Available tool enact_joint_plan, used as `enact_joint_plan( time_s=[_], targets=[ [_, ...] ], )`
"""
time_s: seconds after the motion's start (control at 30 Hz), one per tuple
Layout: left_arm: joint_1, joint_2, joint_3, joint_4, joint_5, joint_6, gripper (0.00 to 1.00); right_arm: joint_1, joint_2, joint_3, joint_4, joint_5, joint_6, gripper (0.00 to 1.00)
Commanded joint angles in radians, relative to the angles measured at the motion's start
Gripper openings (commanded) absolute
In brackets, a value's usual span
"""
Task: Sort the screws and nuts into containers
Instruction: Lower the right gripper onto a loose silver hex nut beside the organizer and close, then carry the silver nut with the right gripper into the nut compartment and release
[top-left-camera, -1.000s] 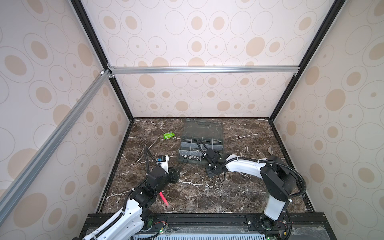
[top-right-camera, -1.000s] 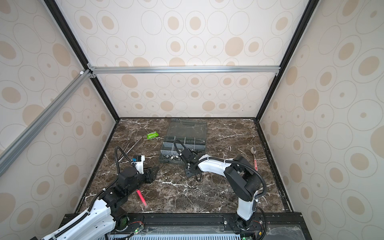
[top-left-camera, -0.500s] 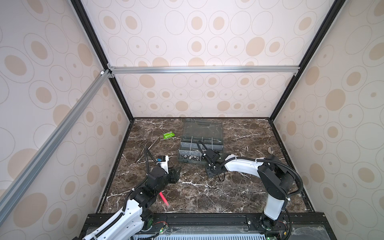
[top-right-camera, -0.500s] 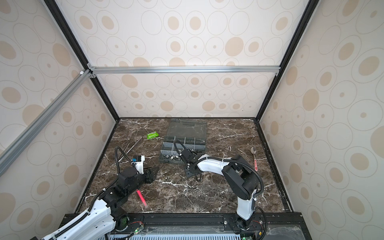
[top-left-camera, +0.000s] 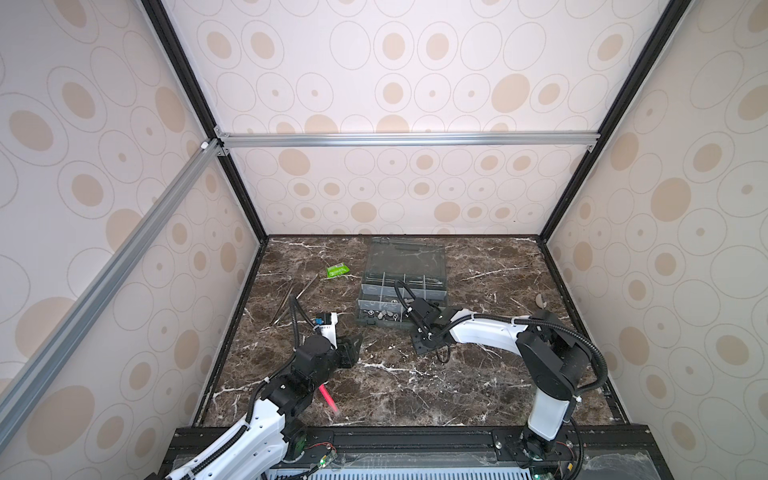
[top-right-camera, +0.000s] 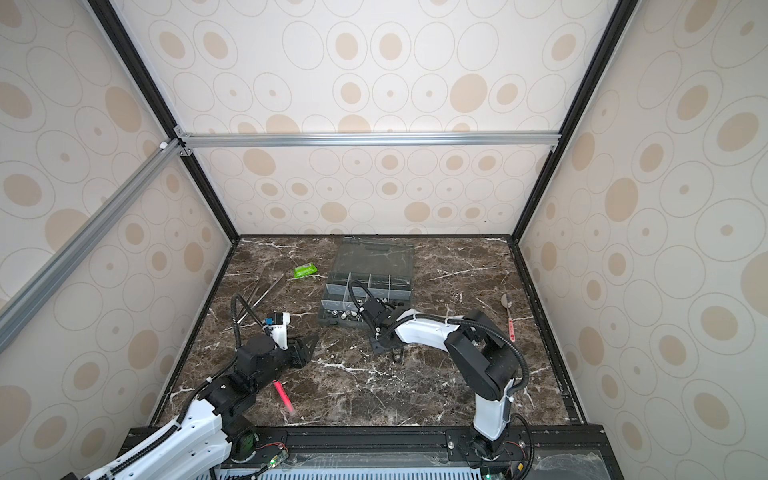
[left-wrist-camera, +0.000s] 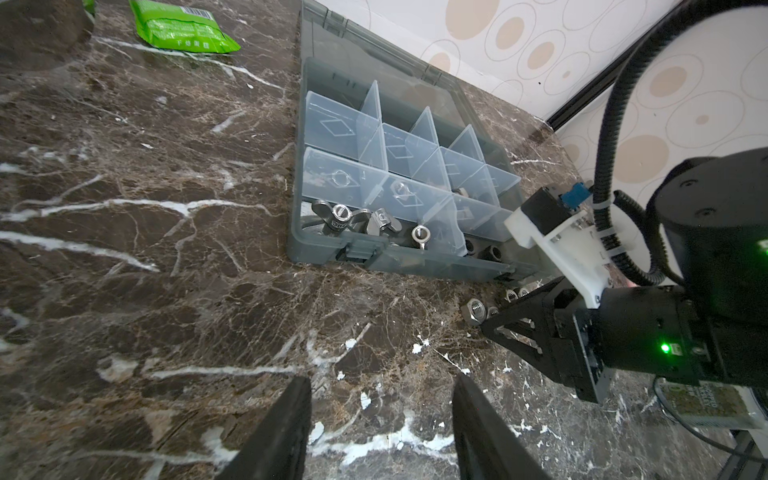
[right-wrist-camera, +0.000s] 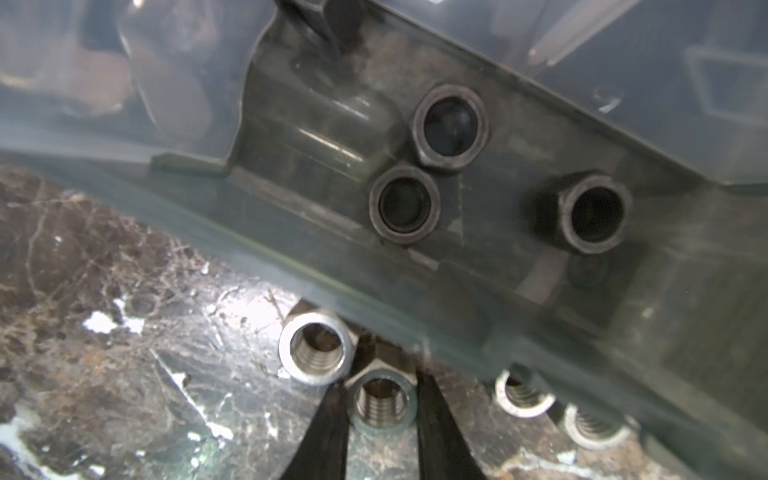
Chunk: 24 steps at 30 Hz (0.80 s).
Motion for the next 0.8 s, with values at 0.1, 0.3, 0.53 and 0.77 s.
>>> enact_joint_plan(
  time_s=[0.1, 0.3, 0.53, 0.77],
  targets=[
    [0.010, -0.010, -0.003, -0.001, -0.009, -0.018, 0.55, 0.036, -0.060, -0.041, -0.022, 0.010, 0.046, 0.23],
    [0.009, -0.017, -0.007, -0.004, -0.014, -0.017, 0.55, 0.046, -0.102, -0.025, -0.058, 0.020, 0.040, 0.23],
    [0.010, -0.029, -0.010, -0.006, -0.026, -0.013, 0.55, 0.036, -0.112, 0.116, -0.104, 0.054, -0.035, 0.23],
    [0.010, -0.049, -0.011, -0.010, -0.007, -0.019, 0.55, -0.003, 0.007, 0.368, -0.140, 0.023, -0.115, 0.23]
  ],
)
